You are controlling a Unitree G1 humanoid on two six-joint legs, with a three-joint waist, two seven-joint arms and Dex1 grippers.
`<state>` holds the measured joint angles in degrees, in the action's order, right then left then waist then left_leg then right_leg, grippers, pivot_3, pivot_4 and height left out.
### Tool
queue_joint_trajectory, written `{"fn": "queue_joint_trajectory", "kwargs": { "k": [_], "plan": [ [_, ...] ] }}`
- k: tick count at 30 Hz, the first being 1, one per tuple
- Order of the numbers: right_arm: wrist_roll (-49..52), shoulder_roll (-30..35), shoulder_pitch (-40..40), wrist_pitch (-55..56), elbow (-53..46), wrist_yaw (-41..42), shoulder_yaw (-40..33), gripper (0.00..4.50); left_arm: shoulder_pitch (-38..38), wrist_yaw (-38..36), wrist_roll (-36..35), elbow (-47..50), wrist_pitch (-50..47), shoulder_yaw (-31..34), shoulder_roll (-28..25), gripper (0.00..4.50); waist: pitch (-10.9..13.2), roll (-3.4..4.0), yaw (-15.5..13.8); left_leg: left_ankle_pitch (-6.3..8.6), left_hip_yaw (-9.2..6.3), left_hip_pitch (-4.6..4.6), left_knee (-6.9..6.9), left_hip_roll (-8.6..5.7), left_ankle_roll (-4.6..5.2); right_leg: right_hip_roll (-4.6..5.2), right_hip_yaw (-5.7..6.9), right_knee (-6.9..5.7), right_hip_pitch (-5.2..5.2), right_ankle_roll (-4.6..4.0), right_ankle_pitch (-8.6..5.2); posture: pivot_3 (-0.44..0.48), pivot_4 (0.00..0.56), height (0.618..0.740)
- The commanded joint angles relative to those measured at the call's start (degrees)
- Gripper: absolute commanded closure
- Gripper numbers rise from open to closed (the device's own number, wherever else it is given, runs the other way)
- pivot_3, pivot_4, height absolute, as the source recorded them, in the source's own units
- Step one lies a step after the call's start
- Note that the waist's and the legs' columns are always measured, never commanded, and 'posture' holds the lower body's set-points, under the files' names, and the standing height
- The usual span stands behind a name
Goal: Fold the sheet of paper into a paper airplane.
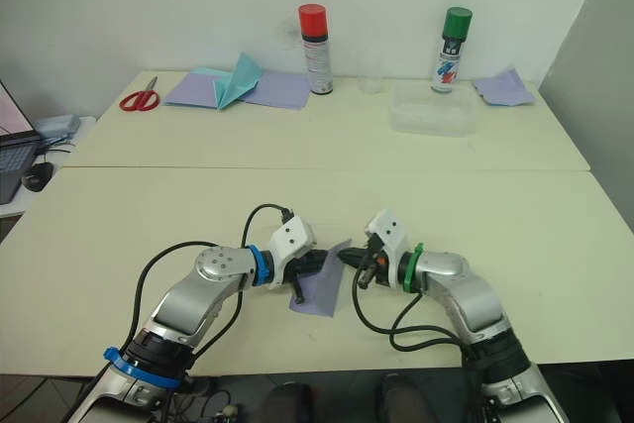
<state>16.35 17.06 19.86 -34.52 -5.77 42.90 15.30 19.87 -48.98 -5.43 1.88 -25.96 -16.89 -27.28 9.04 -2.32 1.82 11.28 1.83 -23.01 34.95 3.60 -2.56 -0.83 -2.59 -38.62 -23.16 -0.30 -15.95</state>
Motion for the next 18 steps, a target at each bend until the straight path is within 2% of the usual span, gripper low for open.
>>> {"fn": "queue_joint_trajectory", "kwargs": {
  "k": [1,8,18],
  "plan": [
    [-0.74,-0.96,1.11,1.68,0.31,-0.14,1.00,4.50,-2.39,0.12,1.40,-3.10,-3.48,-1.03,-1.74,4.48,0.00,0.00,0.00,0.00,0.00,0.00,0.00,0.00,0.00,0.00,-0.01,0.00,0.00,0.00,0.00,0.000,0.150,0.740],
    [-2.73,-1.67,1.64,3.35,3.11,-0.23,2.46,4.50,-3.11,0.77,1.00,-3.27,-4.31,1.24,-3.10,4.48,0.00,0.00,0.30,0.00,-0.01,0.02,-0.01,0.06,0.00,-0.02,-0.01,-0.06,-0.02,-0.03,-0.02,0.000,0.150,0.740],
    [-5.76,-2.38,2.02,6.01,6.13,-0.65,4.34,4.50,-7.59,1.16,-1.62,-0.50,-3.70,7.34,-8.23,4.48,0.01,0.01,1.65,0.00,-0.08,0.15,-0.08,0.17,0.00,-0.10,0.00,-0.28,-0.06,-0.18,-0.10,0.000,0.150,0.740]
  ]
}}
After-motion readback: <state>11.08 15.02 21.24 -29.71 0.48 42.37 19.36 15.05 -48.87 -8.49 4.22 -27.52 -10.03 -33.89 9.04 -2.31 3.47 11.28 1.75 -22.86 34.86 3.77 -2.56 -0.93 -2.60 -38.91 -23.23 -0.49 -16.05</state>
